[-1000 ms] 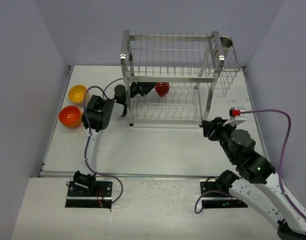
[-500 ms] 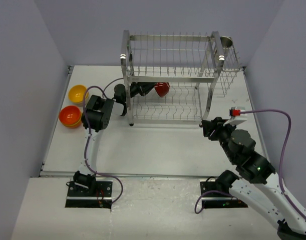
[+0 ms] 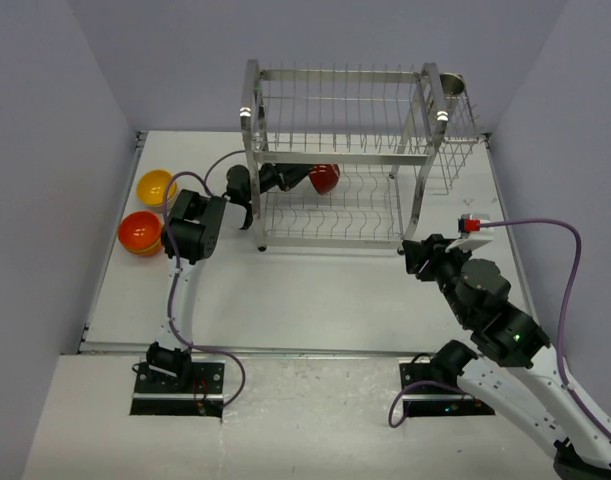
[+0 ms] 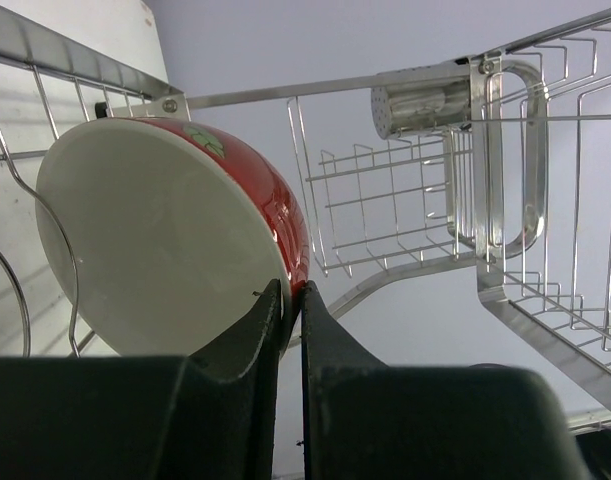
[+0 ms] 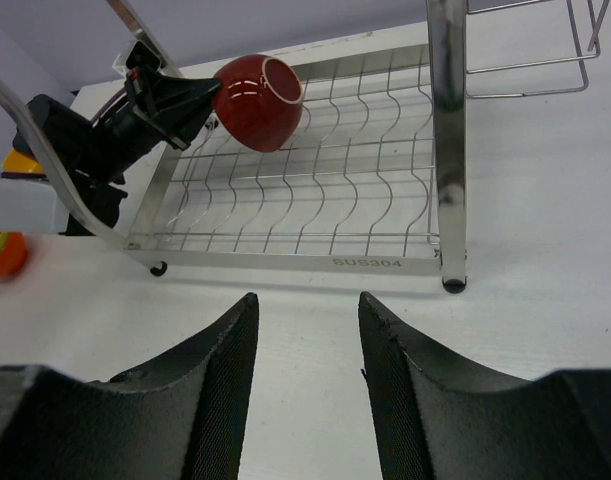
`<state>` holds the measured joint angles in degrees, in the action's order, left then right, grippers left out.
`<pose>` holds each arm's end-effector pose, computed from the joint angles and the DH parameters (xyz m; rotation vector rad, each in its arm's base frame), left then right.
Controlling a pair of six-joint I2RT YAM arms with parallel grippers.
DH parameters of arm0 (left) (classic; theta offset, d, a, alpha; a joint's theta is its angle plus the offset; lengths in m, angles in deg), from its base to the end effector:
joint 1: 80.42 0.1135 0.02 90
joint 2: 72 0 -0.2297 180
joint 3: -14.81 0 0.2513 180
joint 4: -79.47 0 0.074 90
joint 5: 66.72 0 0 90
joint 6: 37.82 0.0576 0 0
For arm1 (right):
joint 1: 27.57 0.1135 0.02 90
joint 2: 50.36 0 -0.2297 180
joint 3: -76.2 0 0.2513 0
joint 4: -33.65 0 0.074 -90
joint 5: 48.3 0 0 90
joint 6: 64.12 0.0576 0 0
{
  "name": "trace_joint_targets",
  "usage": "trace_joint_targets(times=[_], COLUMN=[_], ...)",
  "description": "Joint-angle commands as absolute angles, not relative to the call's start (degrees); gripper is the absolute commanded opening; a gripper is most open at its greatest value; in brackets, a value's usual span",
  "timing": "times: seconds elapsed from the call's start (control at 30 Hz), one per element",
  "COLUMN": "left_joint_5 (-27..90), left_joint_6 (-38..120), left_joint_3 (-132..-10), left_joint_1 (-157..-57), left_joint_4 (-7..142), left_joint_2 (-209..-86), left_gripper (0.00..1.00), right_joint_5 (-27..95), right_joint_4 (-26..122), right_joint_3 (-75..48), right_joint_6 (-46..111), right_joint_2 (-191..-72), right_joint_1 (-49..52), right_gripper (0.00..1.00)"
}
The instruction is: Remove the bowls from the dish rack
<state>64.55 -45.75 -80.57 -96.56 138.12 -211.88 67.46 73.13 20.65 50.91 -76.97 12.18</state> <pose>0.4588 -0.1723 0.1141 -0.4603 1.7059 -2.0390 0.1377 0.0820 0.3150 0.1042 1.7531 0.4350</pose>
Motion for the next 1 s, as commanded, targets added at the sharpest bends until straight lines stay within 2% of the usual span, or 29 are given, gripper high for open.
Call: trace_joint_targets(times=[0.0,0.6,0.97], left_joint_5=[69.9,71.2,73.6], left_joint_6=[-46.5,-42.3,-34.2], left_joint_3=[-81.8,-81.6,-79.1], left_joint_1=[-96.5,-96.6,-96.4], left_joint_4=[171.6,172.4,164.8], left_joint_2=[-207.8,-206.0,-202.0], left_gripper=[0.00,0.00,0.00], right_joint_5=[66.4,66.3,66.4], right_joint_4=[71.4,71.3,71.5], right_joint_3=[20.9,20.8,20.4], right_joint_6=[51.2,51.1,50.8], right_joint_2=[-77.3,-77.3,-77.5], right_joint_1=[12.4,12.4,12.3], right_gripper=[0.46,0.46,0.46])
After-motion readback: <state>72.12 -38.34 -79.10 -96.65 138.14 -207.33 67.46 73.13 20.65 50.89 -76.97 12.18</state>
